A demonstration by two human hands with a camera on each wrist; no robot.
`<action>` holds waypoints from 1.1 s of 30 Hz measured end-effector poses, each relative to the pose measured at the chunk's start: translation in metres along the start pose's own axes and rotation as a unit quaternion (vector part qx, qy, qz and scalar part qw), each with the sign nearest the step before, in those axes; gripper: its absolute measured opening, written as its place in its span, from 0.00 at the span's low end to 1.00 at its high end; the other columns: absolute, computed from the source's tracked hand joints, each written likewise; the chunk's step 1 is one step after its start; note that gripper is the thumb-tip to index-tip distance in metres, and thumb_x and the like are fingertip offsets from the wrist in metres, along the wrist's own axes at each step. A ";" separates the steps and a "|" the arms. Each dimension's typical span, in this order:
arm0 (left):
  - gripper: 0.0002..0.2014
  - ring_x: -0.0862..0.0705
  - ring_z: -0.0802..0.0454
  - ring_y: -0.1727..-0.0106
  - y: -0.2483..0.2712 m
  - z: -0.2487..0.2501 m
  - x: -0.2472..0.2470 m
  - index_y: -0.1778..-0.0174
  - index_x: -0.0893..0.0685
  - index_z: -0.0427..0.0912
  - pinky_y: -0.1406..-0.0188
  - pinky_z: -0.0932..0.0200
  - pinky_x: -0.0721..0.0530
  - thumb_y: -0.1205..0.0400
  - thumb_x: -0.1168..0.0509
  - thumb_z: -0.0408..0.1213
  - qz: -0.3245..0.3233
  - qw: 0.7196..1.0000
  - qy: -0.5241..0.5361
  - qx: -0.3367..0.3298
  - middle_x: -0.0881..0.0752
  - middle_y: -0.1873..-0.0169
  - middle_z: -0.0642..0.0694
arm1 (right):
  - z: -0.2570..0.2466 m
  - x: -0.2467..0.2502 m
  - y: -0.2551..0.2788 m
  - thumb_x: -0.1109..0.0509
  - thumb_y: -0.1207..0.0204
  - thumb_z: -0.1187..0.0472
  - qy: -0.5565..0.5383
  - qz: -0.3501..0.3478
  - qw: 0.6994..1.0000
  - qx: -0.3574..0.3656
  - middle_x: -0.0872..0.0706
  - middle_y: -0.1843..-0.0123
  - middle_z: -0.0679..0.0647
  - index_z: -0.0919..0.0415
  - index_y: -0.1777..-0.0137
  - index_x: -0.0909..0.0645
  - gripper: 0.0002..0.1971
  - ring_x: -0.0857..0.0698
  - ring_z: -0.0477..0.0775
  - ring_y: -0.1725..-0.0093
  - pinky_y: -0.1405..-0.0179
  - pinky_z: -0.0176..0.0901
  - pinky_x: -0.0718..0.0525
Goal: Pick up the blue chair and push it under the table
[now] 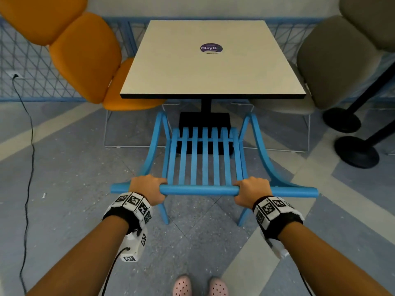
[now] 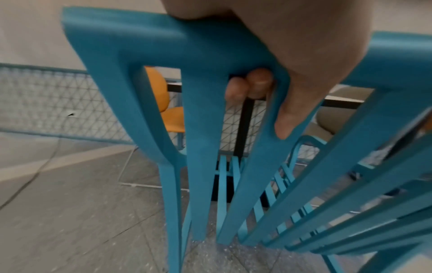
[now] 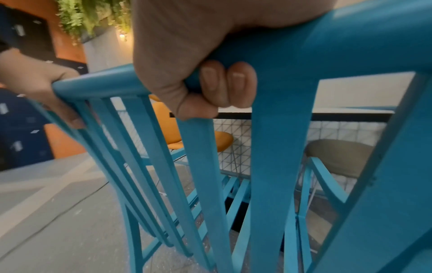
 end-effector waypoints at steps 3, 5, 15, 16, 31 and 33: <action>0.10 0.10 0.49 0.53 0.001 0.002 -0.006 0.46 0.17 0.59 0.51 0.55 0.11 0.22 0.38 0.51 0.003 1.000 0.000 -0.023 0.08 0.55 0.51 | 0.003 -0.005 0.007 0.38 0.25 0.52 -0.005 -0.008 1.000 -0.003 0.20 0.62 0.50 0.47 0.39 0.17 0.16 0.23 0.54 0.62 0.57 0.44 0.21; 0.10 0.10 0.49 0.54 0.000 0.003 -0.007 0.47 0.17 0.59 0.52 0.55 0.11 0.22 0.38 0.51 0.008 0.999 0.003 -0.033 0.08 0.55 0.51 | 0.004 -0.005 0.008 0.39 0.25 0.50 0.001 -0.009 1.000 0.004 0.18 0.61 0.50 0.47 0.40 0.18 0.16 0.25 0.53 0.62 0.56 0.45 0.20; 0.10 0.10 0.49 0.56 -0.014 0.005 0.002 0.49 0.16 0.58 0.58 0.57 0.13 0.22 0.39 0.51 0.024 0.998 -0.024 -0.055 0.07 0.57 0.50 | 0.011 0.001 -0.008 0.38 0.27 0.54 0.003 0.000 1.000 0.009 0.23 0.67 0.48 0.47 0.44 0.16 0.15 0.24 0.53 0.64 0.63 0.41 0.29; 0.09 0.10 0.50 0.56 -0.016 0.004 0.003 0.49 0.16 0.58 0.59 0.58 0.14 0.22 0.39 0.52 0.029 0.998 -0.026 -0.055 0.07 0.58 0.51 | 0.011 0.002 -0.010 0.38 0.27 0.54 0.002 0.004 1.000 0.011 0.22 0.67 0.48 0.47 0.43 0.16 0.15 0.24 0.53 0.64 0.63 0.41 0.29; 0.23 0.18 0.49 0.38 0.002 0.005 0.010 0.31 0.23 0.50 0.31 0.51 0.23 0.23 0.30 0.44 0.083 0.986 0.133 -0.063 0.14 0.40 0.50 | 0.015 -0.001 -0.011 0.37 0.25 0.55 -0.027 -0.011 0.999 0.033 0.15 0.59 0.53 0.50 0.41 0.18 0.14 0.21 0.55 0.60 0.59 0.43 0.24; 0.28 0.21 0.47 0.31 0.020 0.006 0.009 0.26 0.27 0.47 0.21 0.46 0.34 0.23 0.30 0.44 0.142 0.975 0.154 -0.075 0.17 0.33 0.48 | 0.015 0.001 -0.004 0.34 0.25 0.55 -0.060 0.029 0.996 0.052 0.13 0.48 0.55 0.52 0.37 0.20 0.16 0.18 0.57 0.50 0.42 0.48 0.22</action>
Point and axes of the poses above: each hand's wrist, its own y-axis away from the middle knuckle, its own x-axis out of the back of the hand, z = x × y, the point moved 6 cm from there along -y, towards the middle knuckle
